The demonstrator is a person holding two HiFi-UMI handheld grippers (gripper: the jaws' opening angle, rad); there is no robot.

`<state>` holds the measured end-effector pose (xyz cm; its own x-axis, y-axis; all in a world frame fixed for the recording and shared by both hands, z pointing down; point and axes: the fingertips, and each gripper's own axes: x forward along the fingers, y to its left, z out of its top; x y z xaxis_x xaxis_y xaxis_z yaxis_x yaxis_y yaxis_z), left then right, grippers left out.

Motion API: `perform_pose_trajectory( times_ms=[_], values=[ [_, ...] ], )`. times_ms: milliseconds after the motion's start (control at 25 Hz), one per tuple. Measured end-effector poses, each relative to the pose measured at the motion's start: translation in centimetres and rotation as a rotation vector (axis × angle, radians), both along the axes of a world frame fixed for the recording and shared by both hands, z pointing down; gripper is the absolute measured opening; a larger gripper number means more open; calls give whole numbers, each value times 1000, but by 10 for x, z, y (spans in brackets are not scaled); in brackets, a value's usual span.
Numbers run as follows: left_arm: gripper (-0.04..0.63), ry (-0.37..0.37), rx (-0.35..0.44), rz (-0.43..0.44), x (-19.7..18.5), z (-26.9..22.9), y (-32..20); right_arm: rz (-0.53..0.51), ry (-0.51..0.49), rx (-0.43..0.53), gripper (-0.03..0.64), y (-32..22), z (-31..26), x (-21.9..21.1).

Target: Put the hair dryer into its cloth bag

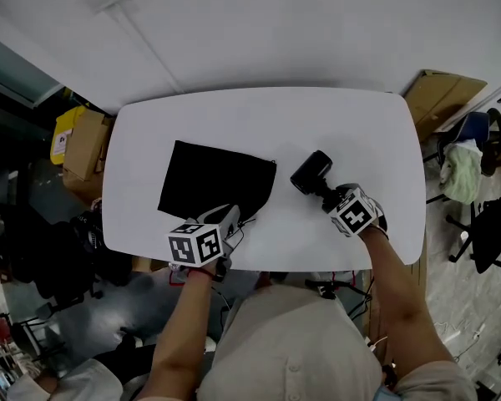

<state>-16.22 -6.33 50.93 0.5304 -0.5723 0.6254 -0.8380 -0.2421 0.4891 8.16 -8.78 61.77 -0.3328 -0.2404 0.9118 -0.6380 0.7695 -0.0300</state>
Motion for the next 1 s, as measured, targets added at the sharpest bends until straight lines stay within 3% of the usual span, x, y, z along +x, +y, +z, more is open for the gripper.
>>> perform_pose_trajectory(
  times_ms=[320, 760, 1000],
  values=[
    [28, 5, -6, -4, -4, 3, 3, -13, -72, -18, 255, 8, -10, -9],
    [28, 13, -13, 1, -3, 7, 4, 67, -297, -195, 252, 19, -24, -17],
    [28, 9, -21, 2, -1, 10, 2, 35, -346, -217, 250, 27, -31, -26]
  ],
)
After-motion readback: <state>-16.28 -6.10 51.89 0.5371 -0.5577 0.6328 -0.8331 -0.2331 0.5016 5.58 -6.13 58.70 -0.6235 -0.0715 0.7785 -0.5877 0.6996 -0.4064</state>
